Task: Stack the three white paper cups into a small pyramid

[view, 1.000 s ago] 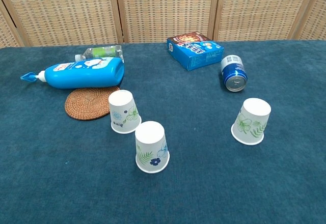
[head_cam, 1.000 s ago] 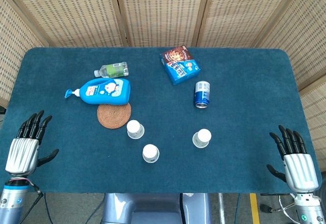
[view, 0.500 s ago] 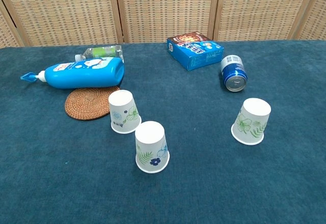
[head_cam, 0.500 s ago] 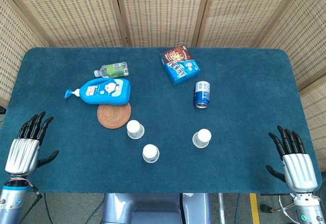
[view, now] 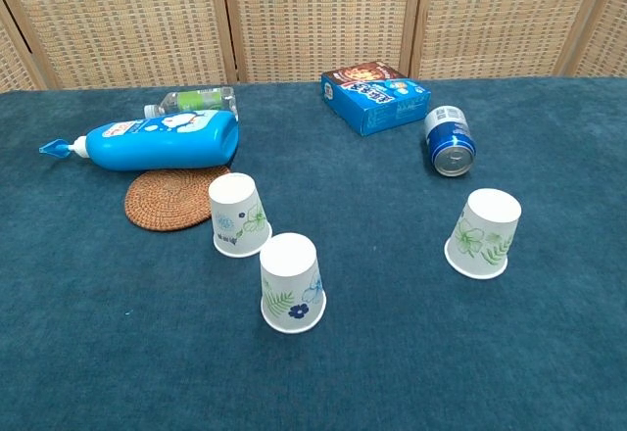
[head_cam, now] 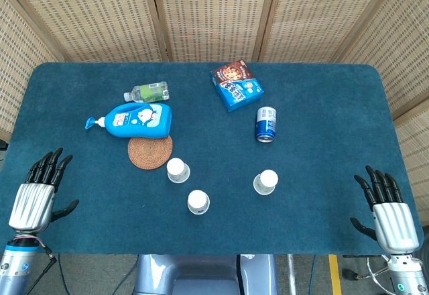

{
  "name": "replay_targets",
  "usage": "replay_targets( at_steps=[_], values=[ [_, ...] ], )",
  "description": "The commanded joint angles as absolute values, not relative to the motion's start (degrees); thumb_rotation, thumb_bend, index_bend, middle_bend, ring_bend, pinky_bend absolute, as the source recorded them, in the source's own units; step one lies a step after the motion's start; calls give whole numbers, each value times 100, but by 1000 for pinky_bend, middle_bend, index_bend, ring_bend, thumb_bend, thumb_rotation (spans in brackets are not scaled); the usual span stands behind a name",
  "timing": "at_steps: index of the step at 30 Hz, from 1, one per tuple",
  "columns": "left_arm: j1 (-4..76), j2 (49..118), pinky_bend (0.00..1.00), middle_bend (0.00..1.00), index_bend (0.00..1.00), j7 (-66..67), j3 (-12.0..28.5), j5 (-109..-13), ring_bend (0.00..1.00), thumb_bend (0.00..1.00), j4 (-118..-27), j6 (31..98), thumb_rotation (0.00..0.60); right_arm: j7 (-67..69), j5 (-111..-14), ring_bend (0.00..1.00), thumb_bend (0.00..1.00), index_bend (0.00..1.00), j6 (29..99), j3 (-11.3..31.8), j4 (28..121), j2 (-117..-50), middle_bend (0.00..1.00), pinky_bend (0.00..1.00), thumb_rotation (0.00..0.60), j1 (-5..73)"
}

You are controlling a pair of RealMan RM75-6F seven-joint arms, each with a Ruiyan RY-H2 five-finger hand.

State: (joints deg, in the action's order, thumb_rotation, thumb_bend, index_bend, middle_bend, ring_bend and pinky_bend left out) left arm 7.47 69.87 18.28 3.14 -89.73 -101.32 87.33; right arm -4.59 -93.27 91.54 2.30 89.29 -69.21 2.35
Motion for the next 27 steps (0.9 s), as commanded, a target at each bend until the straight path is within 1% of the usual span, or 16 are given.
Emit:
replay_targets(
  at_steps=[1,27],
  values=[
    [748,6989,112,0,81,1832,312,-8969,0,200,-10130,8728,600,-469,-9320,0,133,158,9146,231,8930,-6923,0,108,600,236],
    [796,6993,113,0,94,1783,232,-9124,0,207,-10148,8645,600,-544,-9306,0,133,159,9093,218,8961,-6919,0,108,600,243]
  ],
)
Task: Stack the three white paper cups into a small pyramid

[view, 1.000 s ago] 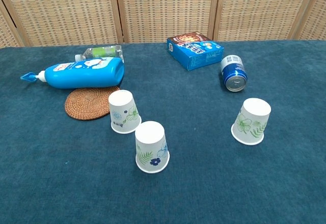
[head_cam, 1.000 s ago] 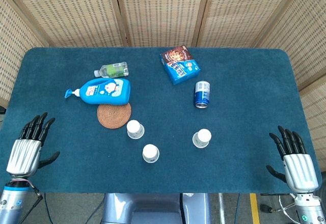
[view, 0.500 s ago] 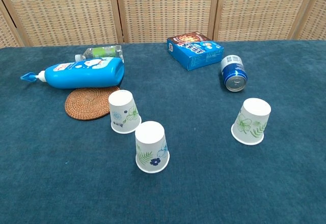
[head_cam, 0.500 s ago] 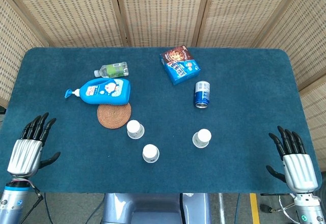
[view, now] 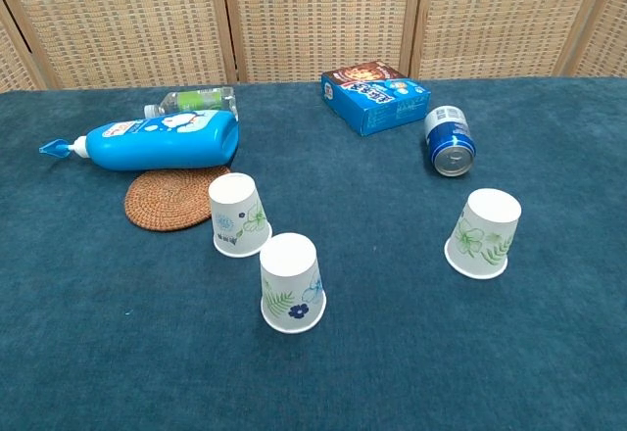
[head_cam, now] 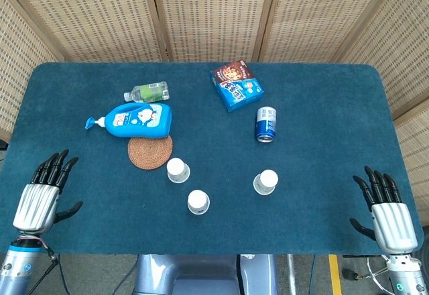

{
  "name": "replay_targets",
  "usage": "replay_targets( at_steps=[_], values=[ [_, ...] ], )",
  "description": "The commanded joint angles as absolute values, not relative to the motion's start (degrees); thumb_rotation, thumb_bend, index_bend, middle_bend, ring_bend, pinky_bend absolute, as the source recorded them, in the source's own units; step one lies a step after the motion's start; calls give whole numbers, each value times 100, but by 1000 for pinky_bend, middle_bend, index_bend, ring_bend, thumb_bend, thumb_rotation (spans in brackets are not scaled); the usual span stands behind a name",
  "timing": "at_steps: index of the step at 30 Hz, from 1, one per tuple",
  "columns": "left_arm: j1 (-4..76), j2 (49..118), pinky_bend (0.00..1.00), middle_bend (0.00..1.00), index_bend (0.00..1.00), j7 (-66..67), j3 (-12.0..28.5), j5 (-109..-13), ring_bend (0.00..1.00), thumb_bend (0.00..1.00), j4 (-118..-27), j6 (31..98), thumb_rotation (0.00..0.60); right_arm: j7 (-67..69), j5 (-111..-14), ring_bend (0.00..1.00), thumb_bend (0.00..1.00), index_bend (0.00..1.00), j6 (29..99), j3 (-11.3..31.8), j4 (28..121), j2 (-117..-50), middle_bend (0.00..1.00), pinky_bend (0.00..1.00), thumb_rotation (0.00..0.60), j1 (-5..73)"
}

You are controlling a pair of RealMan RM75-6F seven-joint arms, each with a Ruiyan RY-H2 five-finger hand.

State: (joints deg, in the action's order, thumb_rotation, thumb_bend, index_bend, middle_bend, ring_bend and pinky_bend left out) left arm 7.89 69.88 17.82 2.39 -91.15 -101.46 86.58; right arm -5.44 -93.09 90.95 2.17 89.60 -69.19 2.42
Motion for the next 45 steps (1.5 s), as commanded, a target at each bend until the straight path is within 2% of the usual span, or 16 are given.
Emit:
replay_targets(
  at_steps=[1,12,18,27,34,45],
  values=[
    [805,6996,113,0,97,1783,225,-9132,0,207,-10154,8626,600,-541,-9300,0,132,158,9090,220,8961,-6917,0,109,600,243],
    [1193,6887,113,0,166,1866,337,-9031,0,212,-10504,8033,600,-477,-9209,0,133,158,9039,249,8950,-6892,0,108,600,251],
    [1666,6711,113,0,182,1922,446,-8937,0,213,-10874,7328,600,-438,-9154,0,132,158,9020,266,8948,-6876,0,109,600,250],
    [2589,6626,113,0,205,1591,534,-8915,0,216,-10909,6022,600,-342,-9059,0,132,158,8996,310,8920,-6847,0,109,600,253],
    [3181,6961,114,0,215,1851,690,-8515,0,227,-10724,5335,600,-368,-8992,0,133,158,8960,335,8909,-6853,0,108,600,261],
    [3752,7395,114,0,222,2120,835,-7948,0,232,-10465,4831,600,-376,-8939,0,133,158,8922,349,8882,-6860,0,108,600,271]
  ],
)
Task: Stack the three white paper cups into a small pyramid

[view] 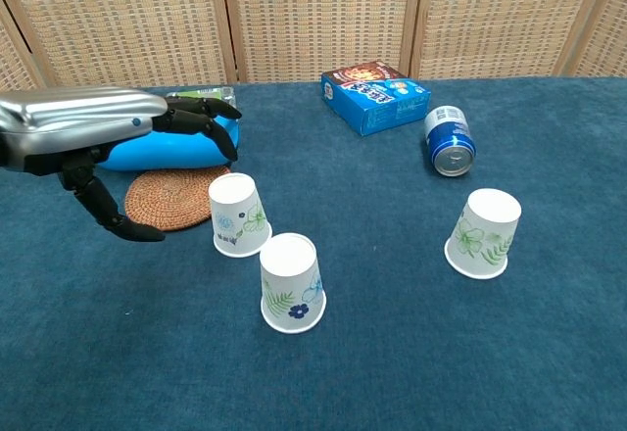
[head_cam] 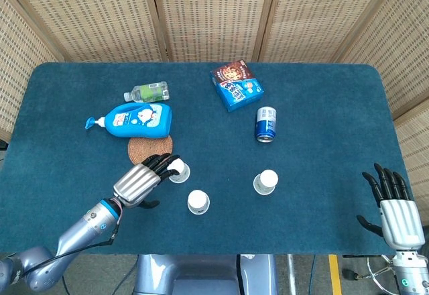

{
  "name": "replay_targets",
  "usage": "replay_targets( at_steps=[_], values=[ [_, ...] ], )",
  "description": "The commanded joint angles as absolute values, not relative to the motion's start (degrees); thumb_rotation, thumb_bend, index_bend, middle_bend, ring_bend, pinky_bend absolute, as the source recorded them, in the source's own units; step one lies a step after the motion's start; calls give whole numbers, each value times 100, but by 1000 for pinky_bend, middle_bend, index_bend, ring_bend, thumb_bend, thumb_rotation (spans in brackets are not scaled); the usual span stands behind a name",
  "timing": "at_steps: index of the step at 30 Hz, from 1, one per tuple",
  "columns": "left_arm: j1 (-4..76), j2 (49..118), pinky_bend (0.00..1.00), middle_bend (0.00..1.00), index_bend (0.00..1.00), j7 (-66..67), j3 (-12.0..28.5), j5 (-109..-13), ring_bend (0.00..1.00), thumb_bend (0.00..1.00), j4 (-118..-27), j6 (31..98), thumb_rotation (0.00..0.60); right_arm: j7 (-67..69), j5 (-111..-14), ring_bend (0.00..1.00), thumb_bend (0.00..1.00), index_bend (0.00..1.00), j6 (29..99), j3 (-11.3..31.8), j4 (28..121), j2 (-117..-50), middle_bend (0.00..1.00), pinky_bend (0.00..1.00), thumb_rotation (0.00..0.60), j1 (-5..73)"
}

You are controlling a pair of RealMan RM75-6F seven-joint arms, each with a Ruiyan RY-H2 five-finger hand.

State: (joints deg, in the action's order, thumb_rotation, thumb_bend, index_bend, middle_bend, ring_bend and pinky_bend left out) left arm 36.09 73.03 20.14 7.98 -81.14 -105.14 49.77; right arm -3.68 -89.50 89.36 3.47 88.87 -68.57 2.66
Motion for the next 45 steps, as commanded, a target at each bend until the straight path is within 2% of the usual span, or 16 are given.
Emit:
replay_targets(
  at_steps=[1,8,15,29,34,41,45],
  values=[
    [3819,7424,114,0,222,2178,841,-7855,0,232,-10455,4750,600,-380,-8929,0,133,158,8912,352,8883,-6861,0,109,600,274],
    [4149,7728,113,0,230,2539,810,-7385,0,236,-10354,4499,600,-360,-8889,0,132,158,8892,362,8877,-6853,0,108,600,276],
    [4405,8147,112,0,231,2903,764,-6985,0,237,-10190,4522,600,-309,-8883,0,132,158,8877,363,8878,-6838,0,109,600,282],
    [4765,8559,114,0,238,3332,676,-6347,0,244,-10069,4578,600,-170,-8865,0,132,158,8884,372,8876,-6802,0,108,600,275],
    [4912,8781,114,0,298,3557,603,-6037,0,254,-9922,4619,600,-84,-8858,0,133,158,8888,376,8880,-6775,0,109,600,270],
    [5014,9046,115,0,475,3789,528,-5698,0,269,-9752,4888,600,-2,-8921,0,132,158,8902,344,8901,-6743,0,109,600,265],
    [5038,9064,116,0,489,3809,514,-5647,0,272,-9760,4966,600,-8,-8939,0,132,158,8904,336,8907,-6741,0,109,600,266]
  ],
)
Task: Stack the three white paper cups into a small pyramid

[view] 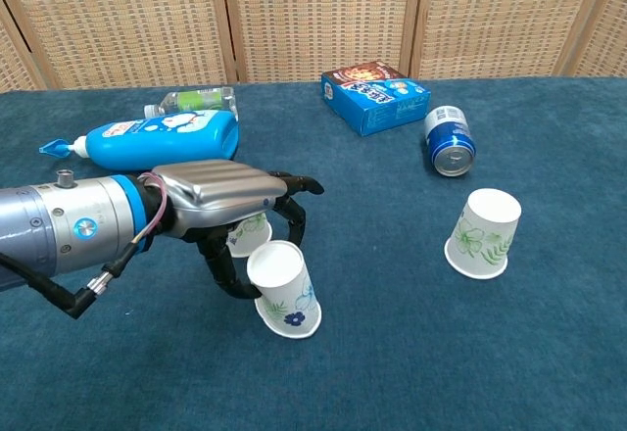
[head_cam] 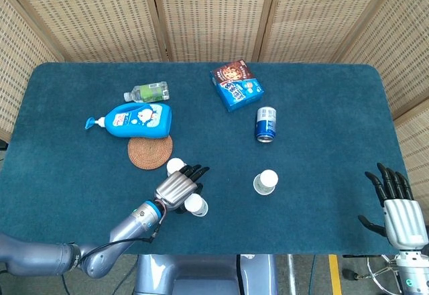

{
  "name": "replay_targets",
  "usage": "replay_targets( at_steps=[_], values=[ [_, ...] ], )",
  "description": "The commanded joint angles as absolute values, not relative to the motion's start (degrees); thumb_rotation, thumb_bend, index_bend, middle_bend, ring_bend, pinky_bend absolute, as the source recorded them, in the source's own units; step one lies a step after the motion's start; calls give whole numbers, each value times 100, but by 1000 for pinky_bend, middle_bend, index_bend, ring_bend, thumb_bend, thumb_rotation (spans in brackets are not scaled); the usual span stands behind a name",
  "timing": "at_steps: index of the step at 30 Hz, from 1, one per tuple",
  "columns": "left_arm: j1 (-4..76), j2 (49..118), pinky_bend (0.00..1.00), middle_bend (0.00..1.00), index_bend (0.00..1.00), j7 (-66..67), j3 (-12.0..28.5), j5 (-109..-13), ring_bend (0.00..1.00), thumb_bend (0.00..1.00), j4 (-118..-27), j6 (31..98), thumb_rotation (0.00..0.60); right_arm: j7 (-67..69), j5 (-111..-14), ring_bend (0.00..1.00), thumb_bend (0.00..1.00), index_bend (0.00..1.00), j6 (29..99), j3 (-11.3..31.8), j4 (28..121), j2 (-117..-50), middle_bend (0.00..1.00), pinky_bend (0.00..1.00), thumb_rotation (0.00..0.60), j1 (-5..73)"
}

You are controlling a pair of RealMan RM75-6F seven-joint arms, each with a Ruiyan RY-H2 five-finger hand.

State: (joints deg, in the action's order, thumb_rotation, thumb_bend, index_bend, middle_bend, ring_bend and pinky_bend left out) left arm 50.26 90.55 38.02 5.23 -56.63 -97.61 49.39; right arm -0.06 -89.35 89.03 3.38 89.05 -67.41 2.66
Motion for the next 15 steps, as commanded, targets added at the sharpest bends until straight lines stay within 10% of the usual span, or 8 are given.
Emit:
replay_targets(
  at_steps=[1,15],
  values=[
    [5049,9072,116,0,500,3810,510,-5639,0,274,-9759,4994,600,-6,-8947,0,132,158,8906,331,8909,-6739,0,109,600,265],
    [5261,8805,117,0,465,3641,848,-5112,0,273,-9866,5144,600,-18,-8956,0,131,158,8897,321,8920,-6736,0,109,600,267]
  ],
)
